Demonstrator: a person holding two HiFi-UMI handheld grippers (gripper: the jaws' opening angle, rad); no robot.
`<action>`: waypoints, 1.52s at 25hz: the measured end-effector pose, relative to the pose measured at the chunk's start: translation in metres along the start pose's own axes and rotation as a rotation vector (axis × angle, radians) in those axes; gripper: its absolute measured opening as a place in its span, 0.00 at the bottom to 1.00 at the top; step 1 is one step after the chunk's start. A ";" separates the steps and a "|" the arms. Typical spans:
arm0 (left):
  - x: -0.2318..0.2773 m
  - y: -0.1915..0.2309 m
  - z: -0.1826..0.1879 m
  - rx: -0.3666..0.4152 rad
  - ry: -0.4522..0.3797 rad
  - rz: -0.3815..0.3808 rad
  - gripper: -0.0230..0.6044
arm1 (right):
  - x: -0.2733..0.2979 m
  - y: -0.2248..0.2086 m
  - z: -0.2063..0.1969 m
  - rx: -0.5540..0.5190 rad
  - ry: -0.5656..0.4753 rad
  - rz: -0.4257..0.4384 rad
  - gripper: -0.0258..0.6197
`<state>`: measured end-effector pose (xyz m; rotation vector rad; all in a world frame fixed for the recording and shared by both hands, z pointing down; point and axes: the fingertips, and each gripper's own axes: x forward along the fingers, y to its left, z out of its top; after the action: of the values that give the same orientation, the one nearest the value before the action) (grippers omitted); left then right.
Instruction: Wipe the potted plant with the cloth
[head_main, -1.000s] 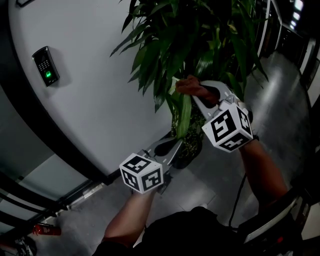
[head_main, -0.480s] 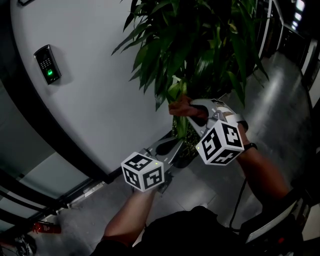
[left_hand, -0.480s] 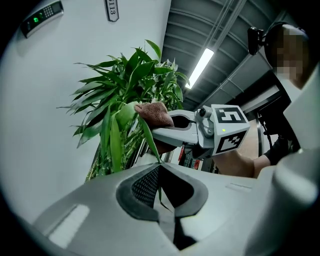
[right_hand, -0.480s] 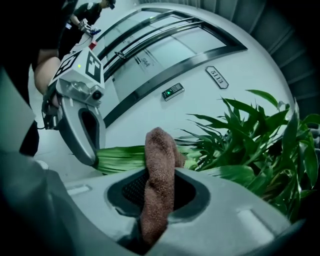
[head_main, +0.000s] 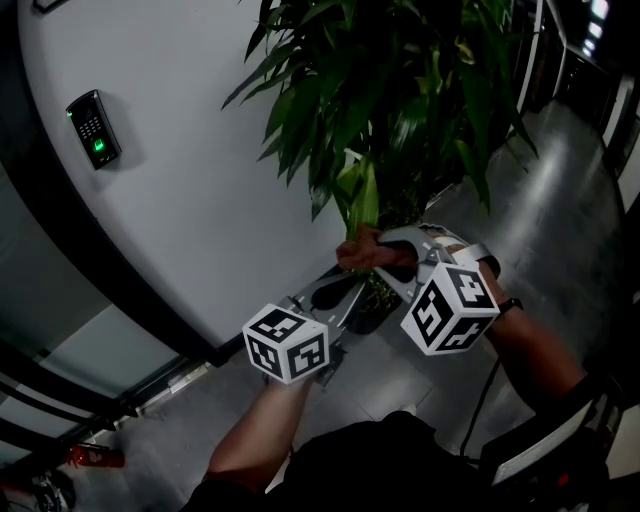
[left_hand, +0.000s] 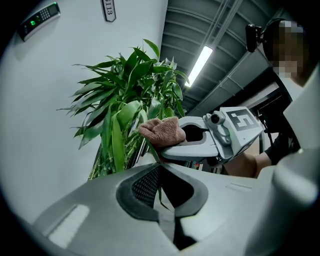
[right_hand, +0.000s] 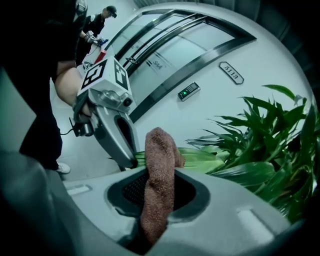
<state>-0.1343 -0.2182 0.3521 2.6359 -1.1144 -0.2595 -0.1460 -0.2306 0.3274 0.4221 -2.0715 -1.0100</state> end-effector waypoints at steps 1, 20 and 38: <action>0.000 0.000 0.000 0.001 0.000 0.000 0.07 | -0.002 0.006 0.000 0.013 -0.006 0.031 0.14; -0.008 -0.001 0.004 0.006 -0.016 -0.001 0.07 | -0.034 -0.063 0.010 0.128 -0.089 -0.204 0.14; -0.008 -0.003 0.002 -0.008 -0.008 -0.013 0.07 | 0.015 -0.062 -0.007 0.057 0.030 -0.162 0.14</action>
<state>-0.1379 -0.2105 0.3497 2.6375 -1.0973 -0.2768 -0.1527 -0.2826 0.2895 0.6390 -2.0685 -1.0331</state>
